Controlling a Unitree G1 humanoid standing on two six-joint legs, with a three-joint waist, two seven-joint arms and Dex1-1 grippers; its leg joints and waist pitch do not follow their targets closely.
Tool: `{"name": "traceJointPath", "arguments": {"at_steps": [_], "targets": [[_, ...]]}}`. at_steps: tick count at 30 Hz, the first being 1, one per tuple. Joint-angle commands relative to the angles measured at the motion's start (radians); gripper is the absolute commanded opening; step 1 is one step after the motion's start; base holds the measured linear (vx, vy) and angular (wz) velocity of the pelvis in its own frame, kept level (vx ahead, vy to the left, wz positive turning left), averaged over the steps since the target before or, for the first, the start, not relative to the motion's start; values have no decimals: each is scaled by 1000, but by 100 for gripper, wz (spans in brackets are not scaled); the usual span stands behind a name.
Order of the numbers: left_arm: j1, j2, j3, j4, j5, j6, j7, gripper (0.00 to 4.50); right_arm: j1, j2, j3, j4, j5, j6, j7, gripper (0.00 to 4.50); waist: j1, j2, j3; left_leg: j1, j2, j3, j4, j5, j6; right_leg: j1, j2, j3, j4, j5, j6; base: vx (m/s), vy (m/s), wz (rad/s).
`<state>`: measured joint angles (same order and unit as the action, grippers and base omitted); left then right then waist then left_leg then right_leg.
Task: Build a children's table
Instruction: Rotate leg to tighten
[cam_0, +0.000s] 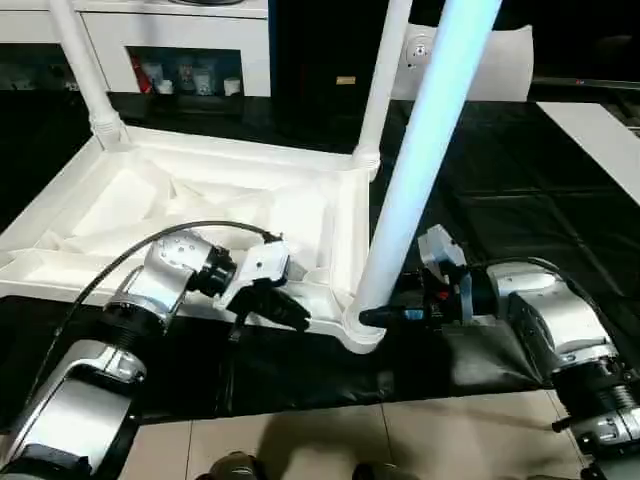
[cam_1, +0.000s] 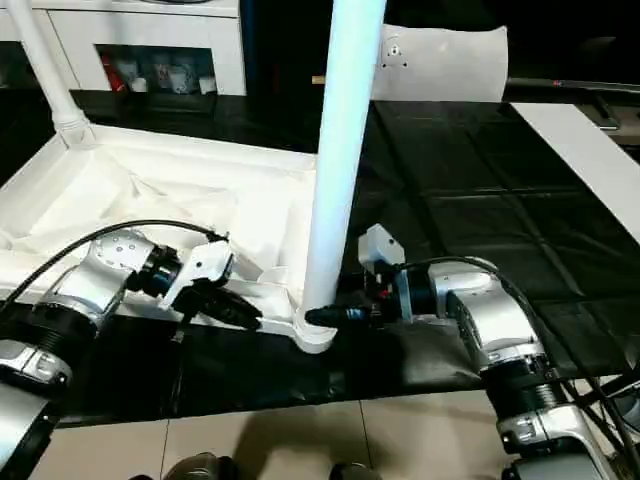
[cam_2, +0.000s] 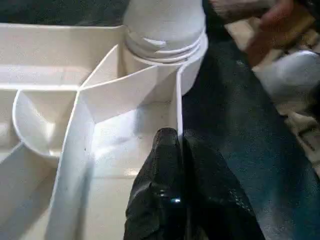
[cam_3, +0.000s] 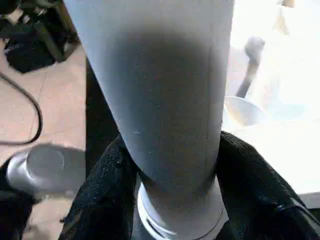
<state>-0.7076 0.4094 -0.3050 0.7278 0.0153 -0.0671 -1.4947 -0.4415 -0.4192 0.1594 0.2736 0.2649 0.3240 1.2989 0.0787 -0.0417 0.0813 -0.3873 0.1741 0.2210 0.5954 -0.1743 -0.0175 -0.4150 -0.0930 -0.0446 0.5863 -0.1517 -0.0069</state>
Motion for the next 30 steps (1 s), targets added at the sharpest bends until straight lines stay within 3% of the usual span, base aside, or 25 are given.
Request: {"name": "traceJointPath", "arguments": {"at_steps": [1, 2, 4, 7, 9, 11, 12, 14, 15, 16, 17, 19, 26, 30], "targets": [[-17, -46, 12, -13, 9, 52, 108, 0, 14, 47, -6, -28, 11, 36, -96, 195, -12, 0, -63, 39, 65, -36, -82, -310, -18, 22, -63, 40, -71, -420, -197, 0, 0, 0], [-16, -57, 20, -16, 5, 66, 132, 0, 19, 61, -7, -29, -3, 35, -133, 195, -17, -4, -64, 36, 63, -41, -84, -324, -26, 27, -65, 38, -75, -459, -182, 0, 0, 0], [-7, -112, 50, -53, -10, 151, 241, 0, 35, 142, -16, -33, -53, 46, -312, 195, -28, 0, -59, 39, 62, -43, -85, -362, -44, 18, -63, 38, -83, -509, -165, 0, 0, 0], [-5, -180, 77, -85, -16, 235, 365, 0, 34, 242, -34, -37, -74, 93, -479, 192, -52, -3, -59, 36, 59, -51, -87, -390, -57, 17, -64, 33, -88, -568, -141, 0, 0, 0], [-5, -198, 82, -94, -15, 259, 397, 0, 32, 268, -38, -40, -76, 109, -522, 192, -62, -4, -61, 31, 57, -54, -88, -383, -46, 25, -65, 30, -93, -568, -130, 0, 0, 0], [-19, -251, 102, -96, -8, 310, 509, 0, 16, 345, -47, -37, -98, 140, -645, 192, -69, 1, -61, 33, 57, -51, -88, -377, -36, 20, -62, 34, -94, -531, -134, 0, 0, 0], [-21, -256, 103, -95, -7, 314, 518, 0, 15, 352, -48, -37, -99, 143, -656, 192, -78, -2, -60, 32, 55, -49, -87, -383, -37, 14, -58, 35, -93, -514, -147, 0, 0, 0], [-40, -324, 132, -96, 2, 359, 655, 0, -18, 454, -65, -27, -120, 187, -808, 192, -78, -1, -61, 32, 53, -49, -85, -377, -28, 18, -60, 35, -96, -525, -142, 0, 0, 0], [-42, -334, 136, -100, 5, 368, 676, 0, -23, 471, -67, -27, -123, 194, -832, 192, -83, 0, -59, 35, 54, -49, -87, -378, -36, 11, -57, 35, -98, -533, -140, 0, 0, 0], [-45, -351, 143, -107, 5, 382, 704, 0, -30, 498, -71, -31, -115, 190, -848, 192, -81, 0, -61, 38, 51, -50, -85, -380, -34, 14, -59, 33, -100, -548, -132, 0, 0, 0], [-44, -356, 145, -113, 4, 390, 713, 0, -31, 506, -72, -36, -111, 184, -849, 192, -81, -1, -60, 37, 52, -49, -86, -378, -30, 13, -59, 35, -103, -547, -127, 0, 0, 0], [-41, -356, 140, -122, 8, 390, 713, 0, -31, 507, -67, -42, -112, 166, -851, 248, -79, 0, -62, 34, 53, -47, -87, -354, -16, 17, -56, 36, -100, -494, -124, 0, 0, 0], [14, -269, 118, -167, 15, 331, 584, 0, 32, 420, -80, -100, -118, 118, -761, 313, -70, 0, -68, 23, 54, -39, -86, -250, 30, 34, -55, 40, -81, -312, -169, 0, 0, 0], [39, -224, 106, -182, 4, 287, 503, 0, 55, 349, -82, -134, -96, 103, -676, 355, -69, 0, -70, 24, 53, -32, -81, -196, 61, 39, -54, 41, -72, -237, -200, 0, 0, 0]]}}
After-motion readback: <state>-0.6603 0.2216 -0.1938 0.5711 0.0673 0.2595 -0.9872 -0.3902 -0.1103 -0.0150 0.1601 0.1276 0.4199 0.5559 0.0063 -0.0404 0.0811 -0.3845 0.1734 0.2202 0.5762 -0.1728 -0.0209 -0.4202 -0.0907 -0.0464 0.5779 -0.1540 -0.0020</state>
